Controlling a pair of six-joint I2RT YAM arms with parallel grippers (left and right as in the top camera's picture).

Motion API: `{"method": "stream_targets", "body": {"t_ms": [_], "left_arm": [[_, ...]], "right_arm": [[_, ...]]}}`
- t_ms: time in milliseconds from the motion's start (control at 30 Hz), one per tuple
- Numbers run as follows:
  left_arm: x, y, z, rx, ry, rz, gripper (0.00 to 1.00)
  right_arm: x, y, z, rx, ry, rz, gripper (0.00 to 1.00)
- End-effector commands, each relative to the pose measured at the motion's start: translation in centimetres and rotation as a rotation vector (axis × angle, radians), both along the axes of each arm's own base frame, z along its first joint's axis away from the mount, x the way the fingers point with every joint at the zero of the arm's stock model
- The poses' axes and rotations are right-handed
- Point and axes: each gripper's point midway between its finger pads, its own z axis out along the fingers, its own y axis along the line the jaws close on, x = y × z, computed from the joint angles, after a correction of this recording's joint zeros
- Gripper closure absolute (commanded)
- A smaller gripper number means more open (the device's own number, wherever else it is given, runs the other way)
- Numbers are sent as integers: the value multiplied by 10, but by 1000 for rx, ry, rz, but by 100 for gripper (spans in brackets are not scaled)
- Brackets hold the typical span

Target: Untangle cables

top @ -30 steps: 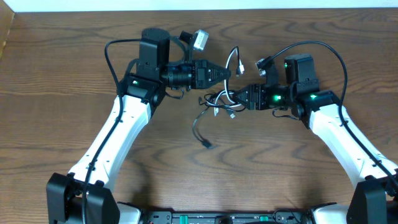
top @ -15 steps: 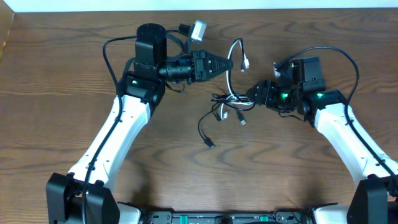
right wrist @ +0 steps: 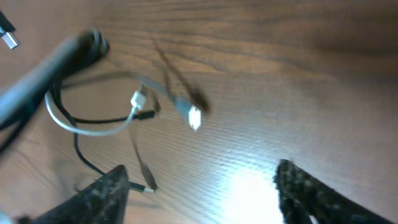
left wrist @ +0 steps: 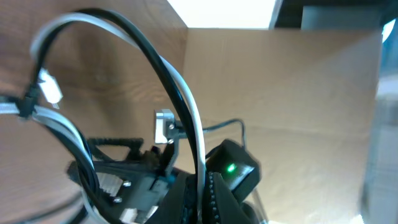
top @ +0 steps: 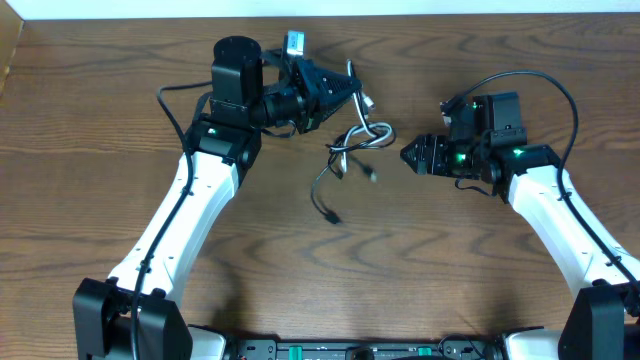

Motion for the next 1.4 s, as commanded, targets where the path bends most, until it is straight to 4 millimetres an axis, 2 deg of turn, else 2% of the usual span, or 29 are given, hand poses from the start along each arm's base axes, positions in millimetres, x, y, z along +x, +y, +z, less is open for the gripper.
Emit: {"method": "stream_targets", "body": {"t_ms": [0, 200, 300, 400, 500, 667, 833, 933, 1067, 1133, 1233, 1367], "left_arm": [[1, 3, 16, -93, 159, 59, 93], [-3, 2, 17, -133, 248, 55, 93], [-4, 1, 17, -145, 276, 54, 93], [-5, 1, 17, -156, 302, 56, 93], [-5, 1, 17, -169, 333, 63, 93], [-5, 0, 17, -187, 379, 73, 93], [-5, 0, 17, -196, 401, 78, 93], [-5, 0, 17, -196, 401, 78, 93], [-4, 1, 17, -196, 400, 82, 93], [-4, 1, 17, -196, 400, 82, 93], [-4, 1, 17, -186, 376, 77, 93], [-4, 1, 17, -124, 223, 42, 92]], "right_arm": [[4, 1, 4, -93, -137, 171, 24], [17, 17, 21, -96, -313, 303, 24], [28, 27, 33, -85, -391, 309, 24], [42, 32, 41, -35, -410, 236, 21], [53, 34, 40, 23, -384, 160, 20], [66, 47, 25, 138, -288, 47, 20], [66, 81, 32, 318, -257, 89, 20], [62, 93, 38, 392, -234, 112, 20], [47, 107, 48, 492, -207, 220, 21], [41, 107, 43, 497, -163, 227, 22], [37, 96, 28, 461, -114, 214, 25], [39, 68, 13, 419, -68, 164, 31]]}}
